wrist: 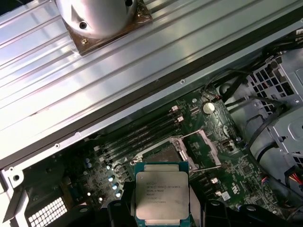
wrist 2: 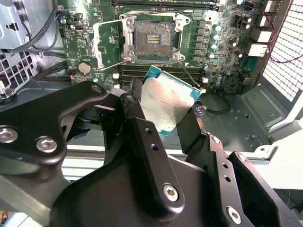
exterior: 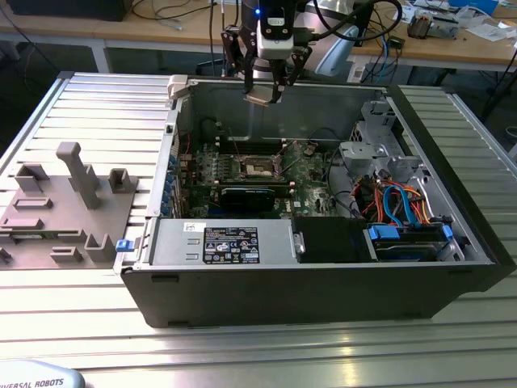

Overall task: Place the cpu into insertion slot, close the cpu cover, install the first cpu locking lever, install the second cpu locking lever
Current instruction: 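Place the cpu into insertion slot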

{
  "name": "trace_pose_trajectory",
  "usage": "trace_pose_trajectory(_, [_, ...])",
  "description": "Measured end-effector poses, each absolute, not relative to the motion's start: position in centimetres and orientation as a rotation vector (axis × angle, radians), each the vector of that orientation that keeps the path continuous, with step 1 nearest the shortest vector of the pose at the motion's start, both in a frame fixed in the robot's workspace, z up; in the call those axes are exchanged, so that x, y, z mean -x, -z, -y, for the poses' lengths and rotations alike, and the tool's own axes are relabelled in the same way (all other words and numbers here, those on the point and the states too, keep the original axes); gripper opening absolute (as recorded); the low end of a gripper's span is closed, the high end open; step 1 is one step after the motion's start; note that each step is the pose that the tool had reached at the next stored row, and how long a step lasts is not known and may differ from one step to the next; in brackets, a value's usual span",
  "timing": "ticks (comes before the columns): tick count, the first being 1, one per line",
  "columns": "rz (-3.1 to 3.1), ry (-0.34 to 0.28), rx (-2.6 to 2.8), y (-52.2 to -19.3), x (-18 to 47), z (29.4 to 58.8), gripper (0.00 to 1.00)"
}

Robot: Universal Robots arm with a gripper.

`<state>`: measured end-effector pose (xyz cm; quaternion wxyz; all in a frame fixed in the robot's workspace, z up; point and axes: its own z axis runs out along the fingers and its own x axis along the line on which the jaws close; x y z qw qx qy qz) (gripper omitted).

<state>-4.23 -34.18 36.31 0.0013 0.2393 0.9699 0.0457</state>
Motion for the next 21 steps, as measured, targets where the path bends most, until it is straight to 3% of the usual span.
trace_pose_trajectory(21, [-3.033, -0.143, -0.791, -36.31, 4.23, 34.18, 0.54])
